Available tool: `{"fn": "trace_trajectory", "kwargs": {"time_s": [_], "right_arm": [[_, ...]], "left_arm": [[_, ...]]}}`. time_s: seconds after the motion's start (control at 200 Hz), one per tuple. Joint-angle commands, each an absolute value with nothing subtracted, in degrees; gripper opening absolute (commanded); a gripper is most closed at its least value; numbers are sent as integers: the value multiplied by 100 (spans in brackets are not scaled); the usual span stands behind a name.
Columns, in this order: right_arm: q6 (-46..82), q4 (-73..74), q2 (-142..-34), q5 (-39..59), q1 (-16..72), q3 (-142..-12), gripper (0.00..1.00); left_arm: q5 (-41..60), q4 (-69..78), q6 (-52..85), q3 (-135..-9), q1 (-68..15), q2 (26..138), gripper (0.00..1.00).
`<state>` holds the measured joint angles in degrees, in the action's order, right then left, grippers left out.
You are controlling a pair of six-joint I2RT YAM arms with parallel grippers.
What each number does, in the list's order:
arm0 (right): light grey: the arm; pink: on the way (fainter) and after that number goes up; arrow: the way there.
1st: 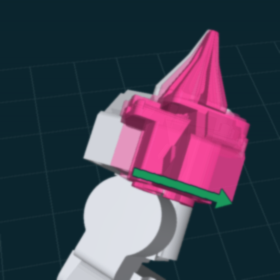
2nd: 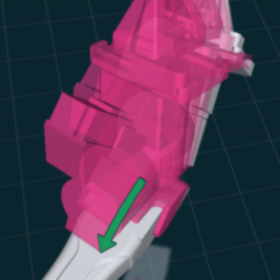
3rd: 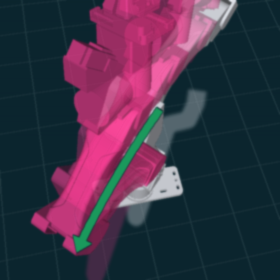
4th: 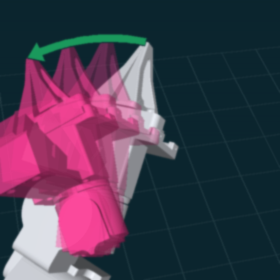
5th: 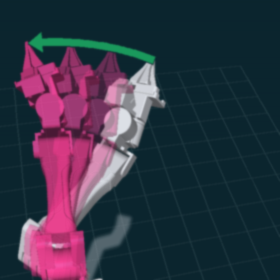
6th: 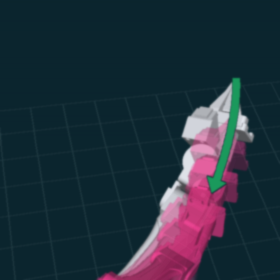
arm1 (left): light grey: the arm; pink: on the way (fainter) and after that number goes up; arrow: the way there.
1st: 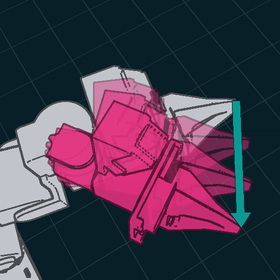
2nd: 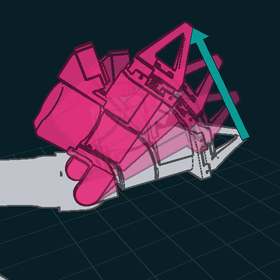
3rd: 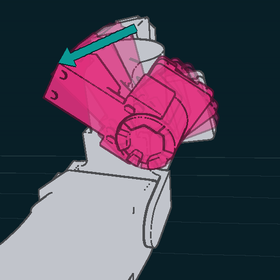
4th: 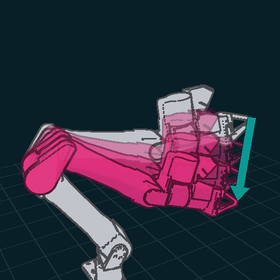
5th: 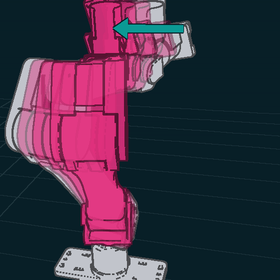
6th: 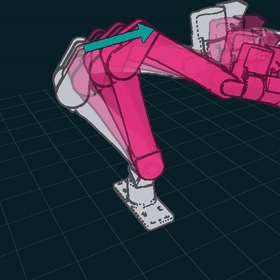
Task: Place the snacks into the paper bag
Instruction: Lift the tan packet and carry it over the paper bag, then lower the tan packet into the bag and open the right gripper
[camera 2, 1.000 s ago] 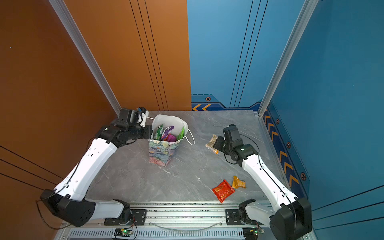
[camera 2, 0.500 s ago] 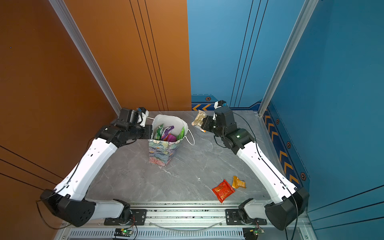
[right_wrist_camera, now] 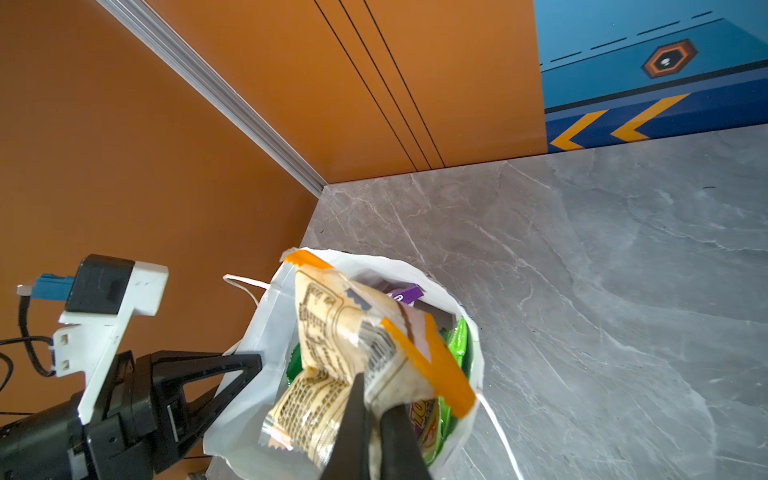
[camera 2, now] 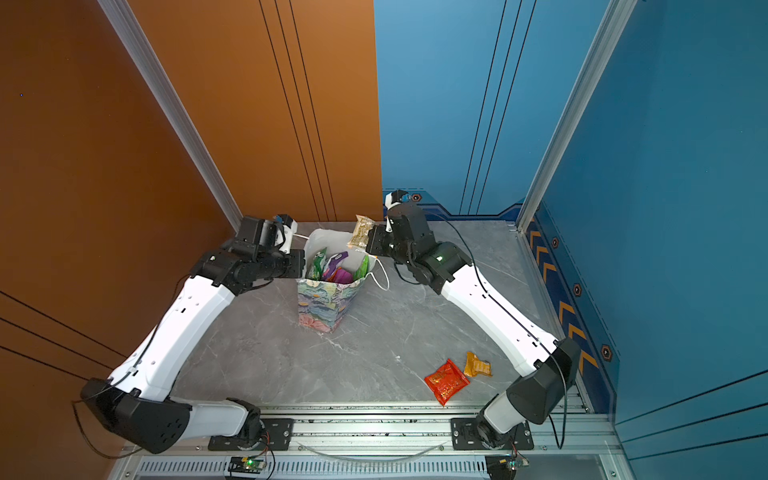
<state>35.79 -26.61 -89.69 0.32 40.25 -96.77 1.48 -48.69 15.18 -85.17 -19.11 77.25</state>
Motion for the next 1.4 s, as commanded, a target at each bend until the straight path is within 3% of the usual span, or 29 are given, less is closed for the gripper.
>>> {"fn": "trace_trajectory", "kwargs": {"time_s": [0.0, 0.661, 1.171, 1.397], "right_arm": [[3380, -2823, -9259, -31, 4270, -10055, 5], [2920, -3687, -10944, -91, 4640, -11520, 5], [2760, -4016, -11472, 3, 4702, -11915, 5], [2736, -4060, -11505, 79, 4728, -11970, 21]], "left_arm": [[246, -4684, 1438, -8561, -1865, 7572, 4], [221, -4682, 1432, -8554, -1880, 7577, 4], [209, -4682, 1428, -8554, -1866, 7621, 4], [211, -4684, 1433, -8556, -1870, 7603, 4]]}}
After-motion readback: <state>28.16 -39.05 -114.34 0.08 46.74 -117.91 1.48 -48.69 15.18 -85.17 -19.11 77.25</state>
